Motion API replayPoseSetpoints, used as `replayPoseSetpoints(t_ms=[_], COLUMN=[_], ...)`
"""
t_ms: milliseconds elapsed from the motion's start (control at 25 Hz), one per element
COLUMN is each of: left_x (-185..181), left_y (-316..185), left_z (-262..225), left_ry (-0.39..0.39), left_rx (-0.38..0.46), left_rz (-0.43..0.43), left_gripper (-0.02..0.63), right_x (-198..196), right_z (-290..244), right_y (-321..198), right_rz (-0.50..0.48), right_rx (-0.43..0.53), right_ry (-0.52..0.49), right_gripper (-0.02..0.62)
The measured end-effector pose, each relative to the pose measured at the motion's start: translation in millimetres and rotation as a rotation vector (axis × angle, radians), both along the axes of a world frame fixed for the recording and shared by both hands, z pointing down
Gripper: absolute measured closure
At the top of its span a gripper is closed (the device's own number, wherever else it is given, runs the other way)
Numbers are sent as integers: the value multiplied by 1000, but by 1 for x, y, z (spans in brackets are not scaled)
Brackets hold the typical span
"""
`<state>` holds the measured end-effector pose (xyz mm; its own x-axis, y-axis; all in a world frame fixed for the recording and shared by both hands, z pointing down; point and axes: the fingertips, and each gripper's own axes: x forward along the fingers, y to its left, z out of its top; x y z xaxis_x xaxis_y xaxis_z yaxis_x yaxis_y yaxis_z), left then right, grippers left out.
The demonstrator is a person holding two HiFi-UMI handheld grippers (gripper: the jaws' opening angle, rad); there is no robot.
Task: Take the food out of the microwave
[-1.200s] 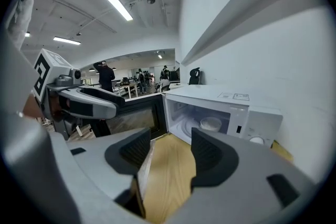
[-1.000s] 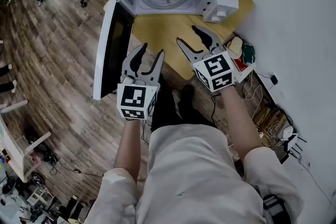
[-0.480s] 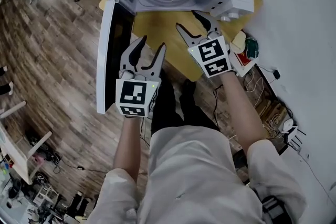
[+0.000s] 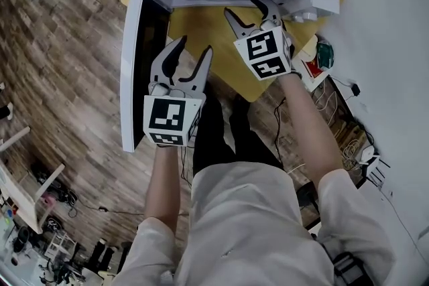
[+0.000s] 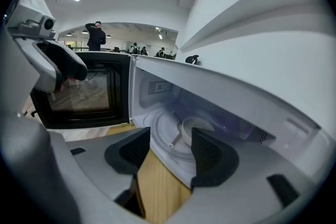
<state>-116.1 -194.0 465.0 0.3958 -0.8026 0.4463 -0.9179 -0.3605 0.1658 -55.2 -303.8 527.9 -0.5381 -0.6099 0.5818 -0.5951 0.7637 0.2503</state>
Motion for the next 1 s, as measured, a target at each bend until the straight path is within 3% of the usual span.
replayPoseSetpoints(t_ms=[600,1000], left_x=[-9,-14], left_y=[13,18], left_z=[25,33], left_ry=[29,34], left_rx=[-33,-59], left_rz=[2,17], left_gripper=[423,423], right_x=[-5,-1], right_z=[36,58], right_y=[-40,-60], right_rz=[63,126], right_rx=[170,184], right_ry=[265,368], right_gripper=[356,341])
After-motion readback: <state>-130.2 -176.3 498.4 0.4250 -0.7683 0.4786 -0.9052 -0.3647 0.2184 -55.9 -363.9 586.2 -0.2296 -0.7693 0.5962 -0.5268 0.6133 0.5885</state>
